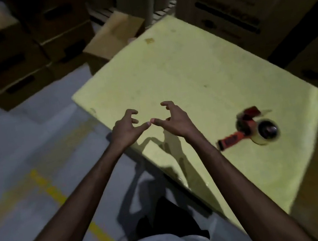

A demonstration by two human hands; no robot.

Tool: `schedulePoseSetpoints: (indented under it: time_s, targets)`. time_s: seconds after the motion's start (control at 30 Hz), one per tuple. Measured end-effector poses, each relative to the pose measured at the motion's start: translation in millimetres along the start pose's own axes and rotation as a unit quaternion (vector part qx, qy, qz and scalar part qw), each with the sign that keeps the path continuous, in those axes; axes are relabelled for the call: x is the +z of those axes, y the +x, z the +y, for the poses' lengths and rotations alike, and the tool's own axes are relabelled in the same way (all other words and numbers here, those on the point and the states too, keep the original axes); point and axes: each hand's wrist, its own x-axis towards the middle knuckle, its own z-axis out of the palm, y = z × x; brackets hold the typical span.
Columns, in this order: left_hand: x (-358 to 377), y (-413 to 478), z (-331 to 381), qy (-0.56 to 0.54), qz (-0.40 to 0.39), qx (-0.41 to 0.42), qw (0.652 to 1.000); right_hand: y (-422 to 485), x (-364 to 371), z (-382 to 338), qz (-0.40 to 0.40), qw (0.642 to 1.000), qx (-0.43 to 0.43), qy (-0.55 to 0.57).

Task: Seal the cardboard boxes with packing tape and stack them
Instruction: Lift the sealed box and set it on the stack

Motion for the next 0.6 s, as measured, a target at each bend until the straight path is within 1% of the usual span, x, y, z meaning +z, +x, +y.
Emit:
schedulePoseSetpoints:
  time_s: [0.13, 0.33, 0.47, 0.6]
  targets:
    - [-60, 36, -30, -0.037, 0.033, -0.032, 0.998, 68, 41, -55, -0.038, 0.999, -0.027, -0.008]
    - [-138, 127, -62, -0.027, 0.079, -0.056, 0.995, 180, 90, -120, -0.059, 0.997, -0.043, 0.039]
    - [-182, 203, -67, -0.025, 0.070, -0.071, 0.995, 259, 108, -154, -0.076, 0.994, -0.027, 0.069]
    - [-223, 281, -64, 0.016, 0.044, -0.067, 0.997, 340, 118, -186, -0.073, 0.994, 0.001, 0.077]
